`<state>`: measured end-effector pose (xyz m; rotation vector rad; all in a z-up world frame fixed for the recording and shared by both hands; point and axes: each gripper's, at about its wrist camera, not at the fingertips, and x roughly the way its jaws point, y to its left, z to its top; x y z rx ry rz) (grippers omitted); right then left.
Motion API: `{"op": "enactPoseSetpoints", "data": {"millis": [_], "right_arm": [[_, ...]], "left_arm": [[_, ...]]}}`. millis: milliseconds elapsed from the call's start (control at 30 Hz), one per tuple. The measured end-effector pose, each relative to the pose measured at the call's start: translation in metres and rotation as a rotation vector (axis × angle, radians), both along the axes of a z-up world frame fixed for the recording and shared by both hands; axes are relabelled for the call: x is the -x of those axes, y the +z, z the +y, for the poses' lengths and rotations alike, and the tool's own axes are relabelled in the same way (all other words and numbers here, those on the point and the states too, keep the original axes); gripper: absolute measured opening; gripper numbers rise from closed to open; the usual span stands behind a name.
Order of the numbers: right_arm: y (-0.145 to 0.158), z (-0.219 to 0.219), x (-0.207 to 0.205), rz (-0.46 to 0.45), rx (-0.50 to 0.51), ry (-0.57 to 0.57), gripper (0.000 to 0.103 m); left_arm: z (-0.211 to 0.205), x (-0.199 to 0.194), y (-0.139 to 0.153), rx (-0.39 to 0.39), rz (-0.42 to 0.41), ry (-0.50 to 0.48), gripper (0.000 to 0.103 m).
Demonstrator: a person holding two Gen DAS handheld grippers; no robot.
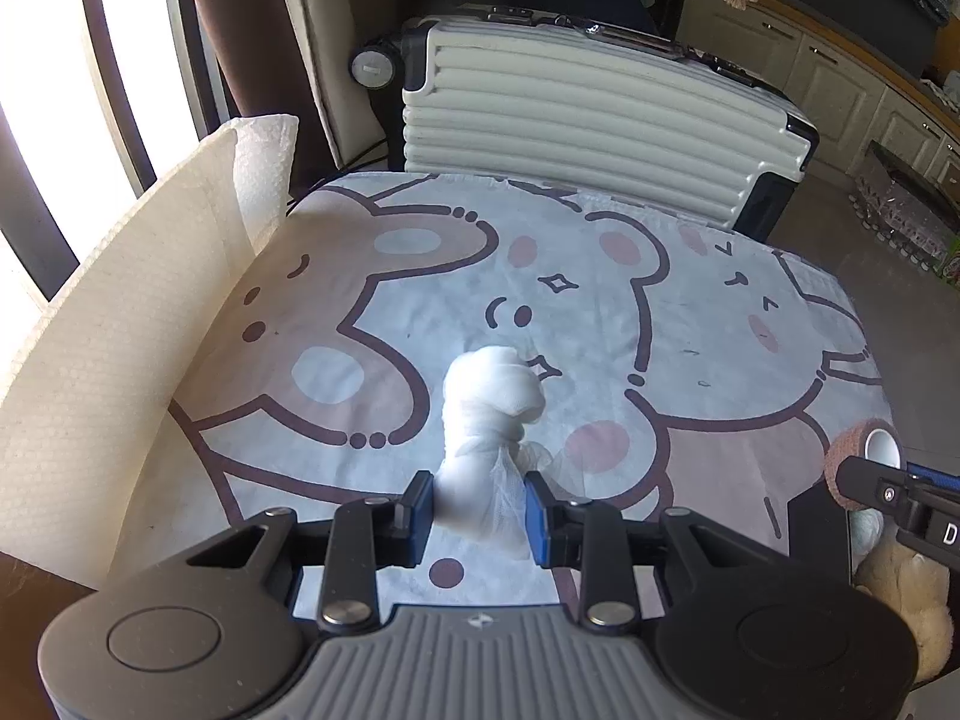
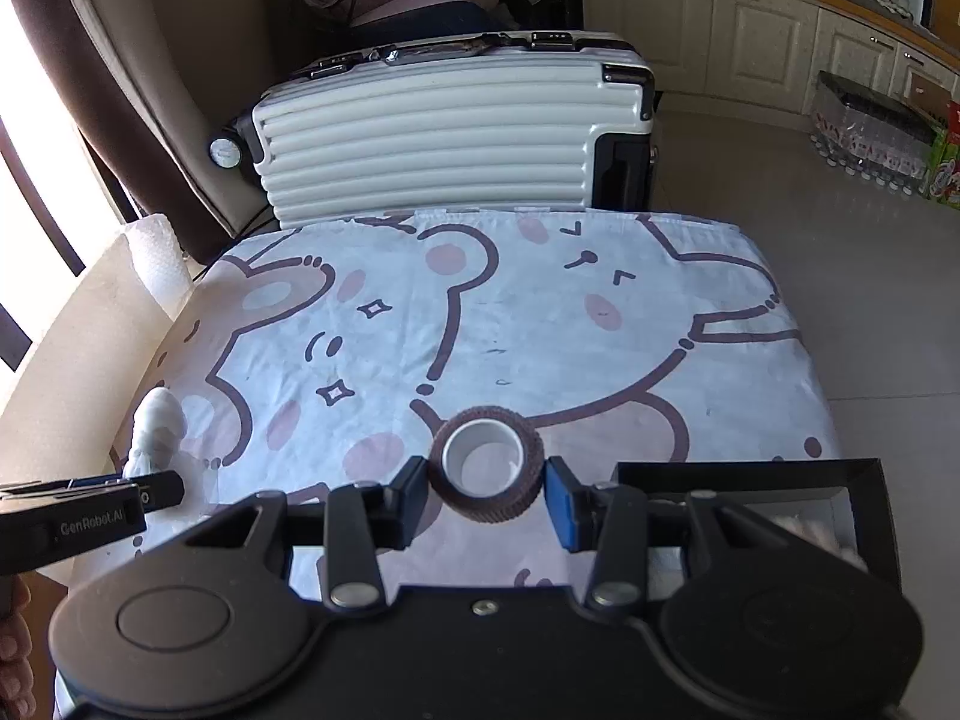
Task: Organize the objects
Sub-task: 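Lift the cloth bundle with the left tool while the right tool lifts the tape roll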
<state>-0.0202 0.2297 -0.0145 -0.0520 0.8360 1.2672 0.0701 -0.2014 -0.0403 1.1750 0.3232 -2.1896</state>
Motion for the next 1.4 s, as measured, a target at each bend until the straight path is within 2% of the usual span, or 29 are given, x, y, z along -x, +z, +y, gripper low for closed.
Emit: {"op": "enactPoseSetpoints", "data": {"millis": [400,1033,1400], "right_arm": [[-0.006,-0.023,-0.022,0.001,-0.006,-0.036,0.043],[-0.041,-0.086,-0.096,0.052,0.014,-0.205,0.043],[-0.057,-0.101,-0.119,0.075,0.020,-0.247,0.043]], "left_arm": [[0.021,0.009,0.002,-0.010,0.024,-0.041,0.033],[0.101,0.060,-0.009,-0.070,0.077,-0.235,0.033],[0.138,0.083,-0.020,-0.091,0.084,-0.332,0.033]]}}
